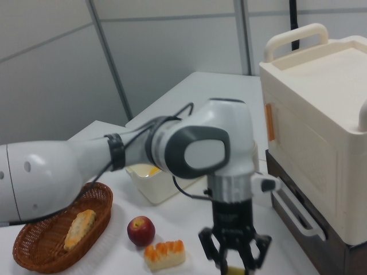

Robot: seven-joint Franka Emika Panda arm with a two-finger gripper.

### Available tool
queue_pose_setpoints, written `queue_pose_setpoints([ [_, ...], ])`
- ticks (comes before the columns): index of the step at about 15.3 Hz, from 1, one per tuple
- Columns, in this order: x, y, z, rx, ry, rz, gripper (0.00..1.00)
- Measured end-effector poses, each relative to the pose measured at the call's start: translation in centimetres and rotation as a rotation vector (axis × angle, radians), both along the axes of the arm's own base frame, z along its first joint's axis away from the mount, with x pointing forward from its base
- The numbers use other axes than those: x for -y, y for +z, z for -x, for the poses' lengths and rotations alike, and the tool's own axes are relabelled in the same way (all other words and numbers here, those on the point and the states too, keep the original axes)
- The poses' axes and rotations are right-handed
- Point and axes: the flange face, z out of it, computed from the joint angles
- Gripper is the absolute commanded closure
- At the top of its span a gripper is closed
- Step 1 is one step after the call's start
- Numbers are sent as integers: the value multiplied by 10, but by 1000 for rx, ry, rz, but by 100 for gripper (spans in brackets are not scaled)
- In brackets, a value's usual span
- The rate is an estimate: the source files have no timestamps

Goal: Put the yellow cube on the table
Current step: 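Lift the yellow cube off the plate and carry it beside the pastry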

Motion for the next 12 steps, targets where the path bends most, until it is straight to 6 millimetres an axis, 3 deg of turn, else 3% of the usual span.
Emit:
queue_pose_setpoints([
  [3, -43, -1, -18, 67, -89, -61, 84],
  [6, -88, 0, -40, 170, -173, -118, 75],
  [7, -100, 1, -46, 192, -193, -122, 63],
  [8, -113, 2, -52, 218, -213, -124, 25],
  [9, -126, 3, -58, 246, -230, -126, 3],
  [12, -162, 8, -73, 323, -288, -132, 0],
])
